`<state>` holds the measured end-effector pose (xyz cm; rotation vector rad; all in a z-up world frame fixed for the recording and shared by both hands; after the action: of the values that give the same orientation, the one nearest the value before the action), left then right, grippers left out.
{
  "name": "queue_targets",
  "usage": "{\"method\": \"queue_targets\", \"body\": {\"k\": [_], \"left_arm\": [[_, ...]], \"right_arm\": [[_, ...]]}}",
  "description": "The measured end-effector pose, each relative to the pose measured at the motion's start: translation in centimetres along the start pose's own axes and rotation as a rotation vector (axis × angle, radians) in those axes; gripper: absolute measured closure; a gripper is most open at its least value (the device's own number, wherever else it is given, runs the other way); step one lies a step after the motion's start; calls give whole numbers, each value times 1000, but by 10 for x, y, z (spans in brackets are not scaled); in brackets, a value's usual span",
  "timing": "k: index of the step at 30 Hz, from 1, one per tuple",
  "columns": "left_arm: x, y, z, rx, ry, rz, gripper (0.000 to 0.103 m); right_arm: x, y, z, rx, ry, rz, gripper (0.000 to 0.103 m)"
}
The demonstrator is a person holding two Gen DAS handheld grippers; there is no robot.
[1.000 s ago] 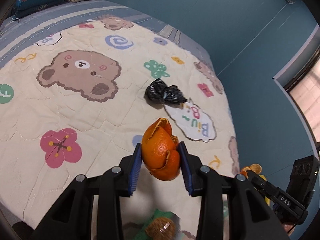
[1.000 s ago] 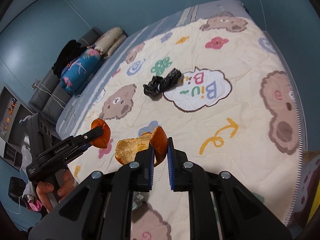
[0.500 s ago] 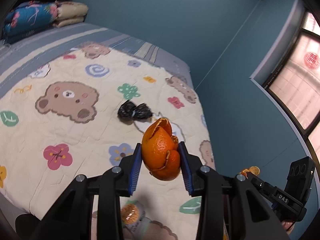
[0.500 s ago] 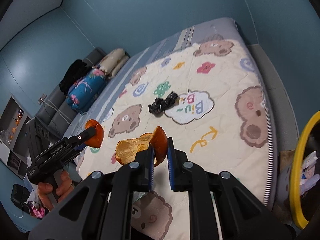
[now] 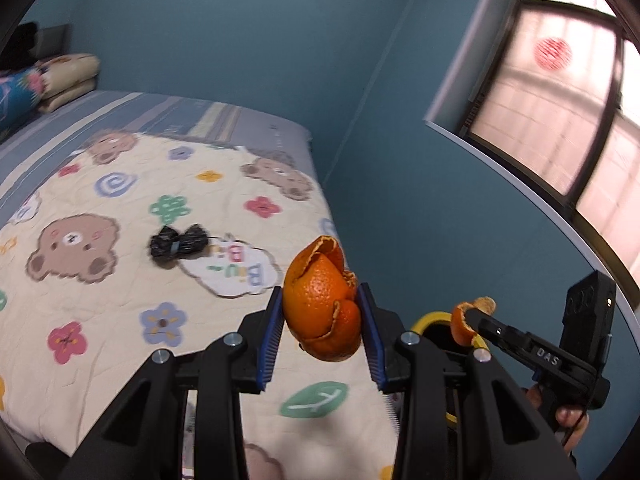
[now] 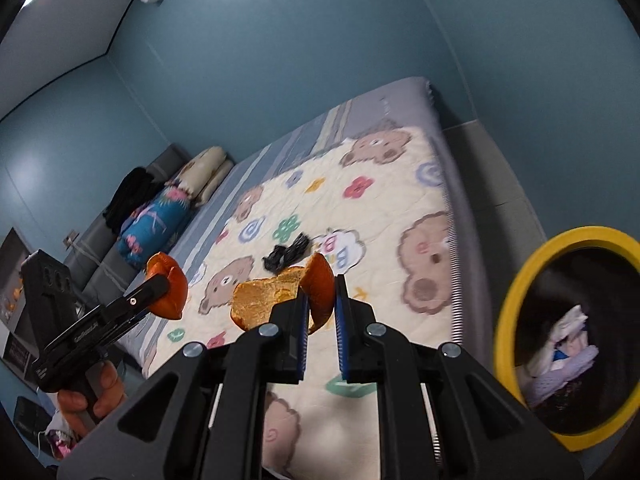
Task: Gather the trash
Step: 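Lift and carry both orange peels over the yellow-rimmed bin with both tools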
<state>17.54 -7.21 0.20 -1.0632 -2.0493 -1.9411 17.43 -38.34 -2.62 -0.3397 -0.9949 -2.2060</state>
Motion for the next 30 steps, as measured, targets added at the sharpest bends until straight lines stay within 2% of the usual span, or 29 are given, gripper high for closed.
{"method": "queue_targets", "body": {"k": [7, 18, 24, 30], "left_arm": [[-23, 10, -57, -94, -77, 29, 69], [-73, 12, -124, -195, -167, 98, 69], [-102, 6, -152, -230, -209, 124, 69], [-139, -7, -174, -234, -258, 176, 69]], "right_arm": [[36, 12, -36, -31, -48, -72, 92], [80, 27, -96, -105, -144, -179, 92], [89, 31, -128, -132, -232, -231, 91], [83, 31, -156, -165, -305, -242, 91]]}}
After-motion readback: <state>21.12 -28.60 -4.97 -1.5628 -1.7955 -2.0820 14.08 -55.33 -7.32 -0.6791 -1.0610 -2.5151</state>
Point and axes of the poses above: each gripper's, at about its wrist camera, not at the fingertips, and x roughly against the way its jaws point, z to its left, y to its top, the point moved 1 cm from there along -x, roughly the way its jaws point, and after that the axes turned 13 degrees about -x, right-handed, at the moved point
